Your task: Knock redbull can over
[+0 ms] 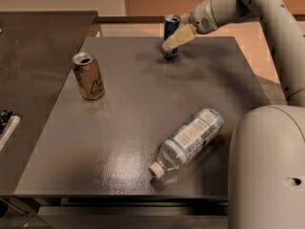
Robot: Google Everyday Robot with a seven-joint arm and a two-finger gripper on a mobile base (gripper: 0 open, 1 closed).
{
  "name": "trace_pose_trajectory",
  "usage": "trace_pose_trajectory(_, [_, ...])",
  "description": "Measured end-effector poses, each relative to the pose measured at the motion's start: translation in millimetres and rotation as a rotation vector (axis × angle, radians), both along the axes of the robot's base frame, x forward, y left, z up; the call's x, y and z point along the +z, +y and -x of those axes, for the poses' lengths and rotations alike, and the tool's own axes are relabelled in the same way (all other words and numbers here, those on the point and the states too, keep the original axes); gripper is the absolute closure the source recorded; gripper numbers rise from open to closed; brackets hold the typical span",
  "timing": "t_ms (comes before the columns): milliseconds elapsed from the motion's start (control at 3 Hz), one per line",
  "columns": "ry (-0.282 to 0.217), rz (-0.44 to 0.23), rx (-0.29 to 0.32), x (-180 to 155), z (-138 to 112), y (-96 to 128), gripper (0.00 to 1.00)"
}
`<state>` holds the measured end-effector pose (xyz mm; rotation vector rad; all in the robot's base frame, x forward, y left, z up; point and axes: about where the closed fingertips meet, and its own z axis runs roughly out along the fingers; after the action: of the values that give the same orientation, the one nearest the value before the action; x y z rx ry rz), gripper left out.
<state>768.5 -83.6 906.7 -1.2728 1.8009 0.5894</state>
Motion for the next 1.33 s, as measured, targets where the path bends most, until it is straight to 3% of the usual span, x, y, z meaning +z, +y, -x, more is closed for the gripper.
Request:
trace_pose_trajectory(667, [0.021,0.031,-0.003,-1.2,-1.9,4.3,0.64])
trace_pose_trajectory(1000, [0.005,0.04,-0.016,10.2,-0.2,-0.5,0.87])
trace_pose_trajectory(1333, [0.004,0.109,-0.01,26.8,11.4,-5.9,1.0])
